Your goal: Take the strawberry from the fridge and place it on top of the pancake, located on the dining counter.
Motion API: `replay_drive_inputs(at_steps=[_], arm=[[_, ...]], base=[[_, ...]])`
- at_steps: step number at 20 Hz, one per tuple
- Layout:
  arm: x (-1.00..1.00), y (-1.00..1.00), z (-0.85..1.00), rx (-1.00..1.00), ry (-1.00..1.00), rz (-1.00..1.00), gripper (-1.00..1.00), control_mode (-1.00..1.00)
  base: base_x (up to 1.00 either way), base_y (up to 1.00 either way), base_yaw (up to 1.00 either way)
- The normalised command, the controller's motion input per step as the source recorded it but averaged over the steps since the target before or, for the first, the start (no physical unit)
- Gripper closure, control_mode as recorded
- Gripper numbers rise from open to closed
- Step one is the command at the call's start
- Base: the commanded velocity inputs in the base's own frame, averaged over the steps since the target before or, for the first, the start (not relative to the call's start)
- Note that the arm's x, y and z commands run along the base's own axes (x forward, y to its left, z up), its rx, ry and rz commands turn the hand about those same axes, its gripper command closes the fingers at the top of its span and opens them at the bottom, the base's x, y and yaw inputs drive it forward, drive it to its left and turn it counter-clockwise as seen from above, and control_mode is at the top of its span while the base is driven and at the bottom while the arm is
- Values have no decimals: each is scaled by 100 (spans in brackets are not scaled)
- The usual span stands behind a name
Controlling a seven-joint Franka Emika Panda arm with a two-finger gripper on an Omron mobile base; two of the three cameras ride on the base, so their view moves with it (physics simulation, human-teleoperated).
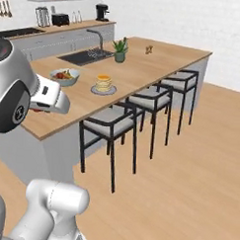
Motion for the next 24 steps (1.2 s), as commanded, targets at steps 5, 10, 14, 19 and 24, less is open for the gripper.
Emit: replay_drive_inputs(at_steps=[5,10,14,19,24], arm=[[0,0,0,0,0,0,100,100],[0,0,0,0,0,0,100,100],[0,0,0,0,0,0,100,100],[0,0,0,0,0,0,100,100],[0,0,0,0,0,0,100,100]], base=[[64,-75,30],[84,-64,35],[81,-65,38],[70,-52,42],[65,-36,48]])
